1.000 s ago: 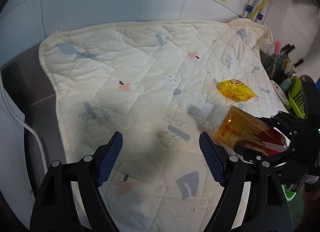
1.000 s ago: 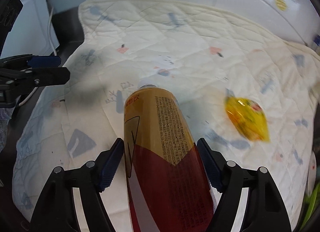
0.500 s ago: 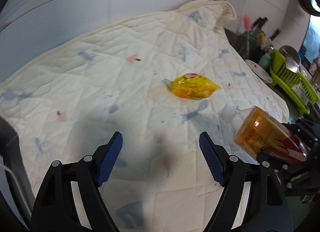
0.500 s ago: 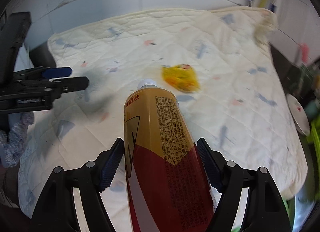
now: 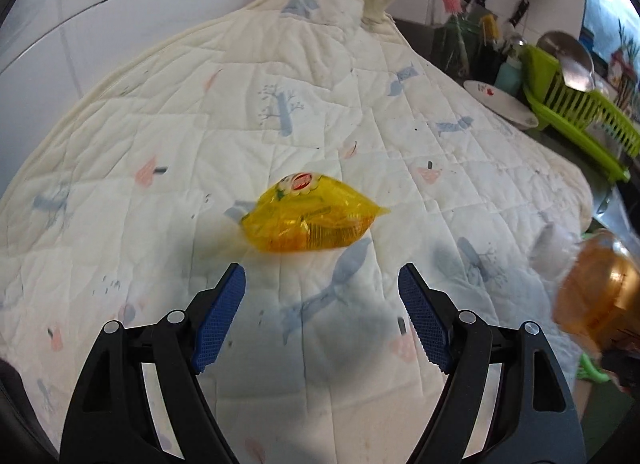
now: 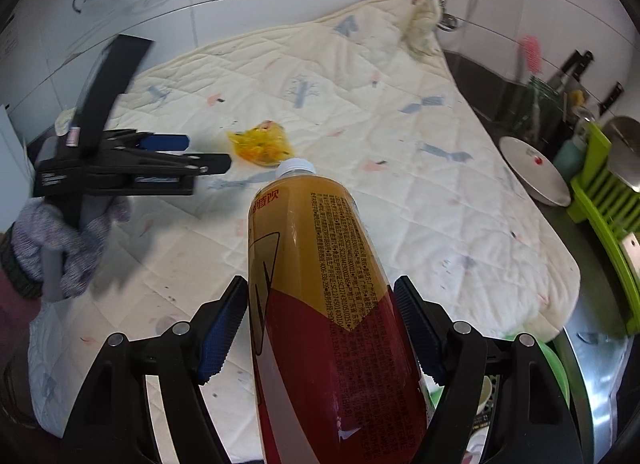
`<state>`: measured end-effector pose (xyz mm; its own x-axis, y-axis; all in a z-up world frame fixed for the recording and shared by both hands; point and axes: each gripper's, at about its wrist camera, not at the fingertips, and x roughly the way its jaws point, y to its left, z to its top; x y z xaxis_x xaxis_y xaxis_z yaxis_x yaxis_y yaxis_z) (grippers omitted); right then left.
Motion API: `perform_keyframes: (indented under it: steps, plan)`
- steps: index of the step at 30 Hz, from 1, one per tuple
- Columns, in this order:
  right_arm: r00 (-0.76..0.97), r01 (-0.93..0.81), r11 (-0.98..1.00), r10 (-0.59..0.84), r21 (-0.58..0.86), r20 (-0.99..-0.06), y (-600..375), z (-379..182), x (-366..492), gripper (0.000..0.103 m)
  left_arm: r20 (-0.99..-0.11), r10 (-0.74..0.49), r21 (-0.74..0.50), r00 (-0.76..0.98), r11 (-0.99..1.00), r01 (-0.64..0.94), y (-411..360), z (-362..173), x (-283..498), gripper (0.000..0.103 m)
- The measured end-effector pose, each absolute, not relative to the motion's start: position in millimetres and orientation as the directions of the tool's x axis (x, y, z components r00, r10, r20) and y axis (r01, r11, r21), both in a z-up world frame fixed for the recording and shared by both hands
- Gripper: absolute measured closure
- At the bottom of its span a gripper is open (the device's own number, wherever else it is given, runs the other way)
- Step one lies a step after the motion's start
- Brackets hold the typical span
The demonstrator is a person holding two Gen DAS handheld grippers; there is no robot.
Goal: Collect trash
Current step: 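Grasp the yellow snack bag with the left gripper while the right holds the bottle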
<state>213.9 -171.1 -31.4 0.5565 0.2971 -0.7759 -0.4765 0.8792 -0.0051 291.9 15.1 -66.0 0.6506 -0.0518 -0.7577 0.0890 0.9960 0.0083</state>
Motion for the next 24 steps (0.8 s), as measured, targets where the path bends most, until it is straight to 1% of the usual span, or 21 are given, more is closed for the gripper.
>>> perform_keyframes:
  steps: [3, 6, 9, 14, 16, 17, 19, 20, 22, 23, 24]
  plan:
    - [0.562, -0.449, 0.894, 0.291, 0.009, -0.774, -185, -32, 212, 0.031, -0.768, -0.026, 0.046, 0.64, 0.994, 0.095, 8, -76, 311, 0.024]
    - [0.567, -0.423, 0.906, 0.277, 0.015, -0.776, -197, -34, 210, 0.031, -0.778, -0.029, 0.038, 0.628, 0.995, 0.092, 10, -85, 331, 0.024]
    - [0.569, -0.397, 0.917, 0.268, 0.026, -0.778, -209, -36, 210, 0.031, -0.777, -0.024, 0.054, 0.63, 0.993, 0.105, 9, -90, 344, 0.024]
    - [0.574, -0.346, 0.937, 0.256, 0.053, -0.778, -230, -40, 204, 0.031, -0.746, 0.023, 0.144, 0.666, 0.981, 0.128, 2, -88, 357, 0.023]
    - [0.576, -0.328, 0.943, 0.247, 0.056, -0.779, -237, -42, 201, 0.031, -0.74, 0.026, 0.153, 0.672, 0.98, 0.13, 3, -86, 363, 0.024]
    - [0.576, -0.322, 0.945, 0.245, 0.059, -0.78, -239, -43, 200, 0.031, -0.741, 0.024, 0.146, 0.671, 0.981, 0.126, 5, -85, 366, 0.028]
    - [0.582, -0.307, 0.95, 0.239, 0.062, -0.777, -245, -43, 196, 0.031, -0.734, 0.024, 0.136, 0.678, 0.984, 0.113, 9, -83, 369, 0.032]
    - [0.584, -0.301, 0.951, 0.239, 0.067, -0.775, -248, -42, 195, 0.031, -0.732, 0.021, 0.13, 0.681, 0.985, 0.109, 10, -83, 369, 0.038]
    - [0.592, -0.29, 0.955, 0.234, 0.066, -0.772, -253, -42, 192, 0.031, -0.723, 0.009, 0.117, 0.69, 0.987, 0.11, 11, -80, 370, 0.043]
    - [0.594, -0.285, 0.956, 0.232, 0.068, -0.77, -256, -42, 191, 0.031, -0.72, 0.007, 0.12, 0.694, 0.986, 0.115, 11, -79, 371, 0.048]
    - [0.595, -0.282, 0.957, 0.232, 0.071, -0.769, -258, -42, 190, 0.031, -0.718, 0.008, 0.124, 0.696, 0.985, 0.117, 10, -78, 371, 0.054]
